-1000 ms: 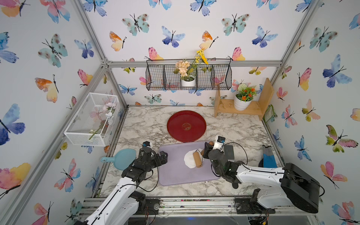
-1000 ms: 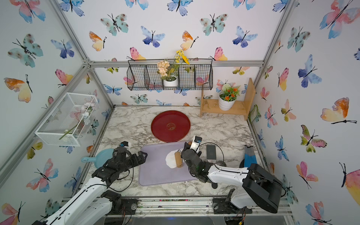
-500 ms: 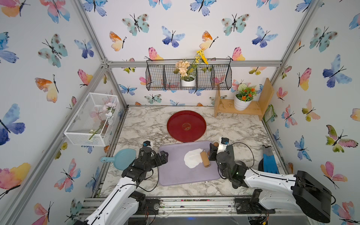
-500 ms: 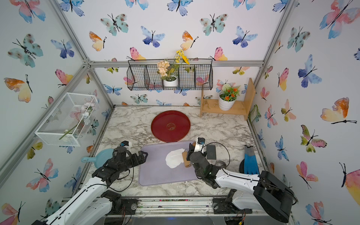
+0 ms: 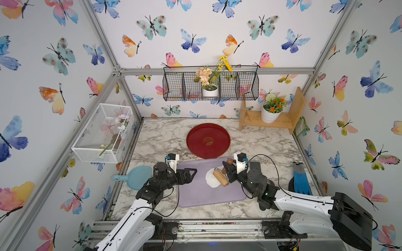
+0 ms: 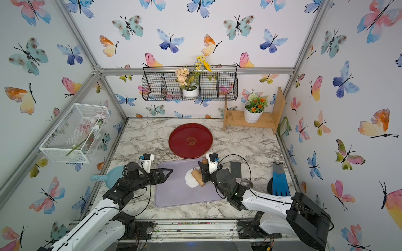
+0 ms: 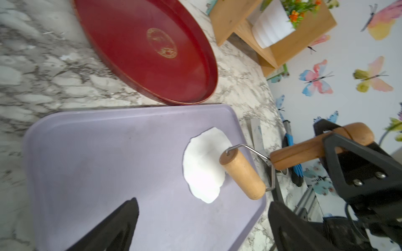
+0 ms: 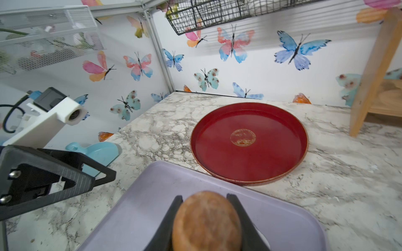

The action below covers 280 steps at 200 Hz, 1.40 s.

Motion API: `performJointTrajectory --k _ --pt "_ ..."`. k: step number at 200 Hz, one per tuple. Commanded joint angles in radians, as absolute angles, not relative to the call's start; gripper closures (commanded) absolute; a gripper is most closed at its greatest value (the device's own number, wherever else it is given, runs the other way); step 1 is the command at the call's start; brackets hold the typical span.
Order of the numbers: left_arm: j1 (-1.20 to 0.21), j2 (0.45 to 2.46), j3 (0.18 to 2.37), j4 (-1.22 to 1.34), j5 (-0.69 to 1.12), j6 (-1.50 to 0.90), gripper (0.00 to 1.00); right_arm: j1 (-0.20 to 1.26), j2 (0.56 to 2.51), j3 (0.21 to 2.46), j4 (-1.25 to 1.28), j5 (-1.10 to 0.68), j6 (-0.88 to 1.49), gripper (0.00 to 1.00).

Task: Roll out the dumpling wrappers from the dough
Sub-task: Flatten out the dough on the work surface, then adjust the rolling pin.

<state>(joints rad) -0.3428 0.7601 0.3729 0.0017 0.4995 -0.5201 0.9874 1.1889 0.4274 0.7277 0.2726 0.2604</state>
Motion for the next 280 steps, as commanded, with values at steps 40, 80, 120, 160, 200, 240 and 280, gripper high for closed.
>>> performJointTrajectory --k 40,80,120,160,200,240,280 --pt "-0.391 0.744 0.405 0.142 0.715 -0.431 0.01 0.988 1.212 0.519 0.819 0.080 0.226 0.98" --pt "-0.529 0.729 0.442 0.124 0.504 -0.357 0.01 0.988 1.265 0.660 0.613 0.236 0.415 0.98" --pt "-0.664 0.774 0.491 0.145 0.223 -0.271 0.01 0.989 1.307 0.788 0.444 0.236 0.508 0.98" --pt "-0.737 0.876 0.548 0.192 0.138 -0.166 0.05 0.989 1.305 0.835 0.362 0.208 0.525 0.98" --pt "-0.755 0.978 0.585 0.212 0.184 -0.138 0.26 0.989 1.282 0.844 0.330 0.180 0.536 0.99" --pt "-0.774 1.003 0.582 0.231 0.181 -0.150 0.34 0.989 1.259 0.843 0.319 0.171 0.553 0.99" --pt "-0.803 1.043 0.595 0.244 0.184 -0.158 0.35 0.989 1.252 0.850 0.318 0.163 0.565 0.99"
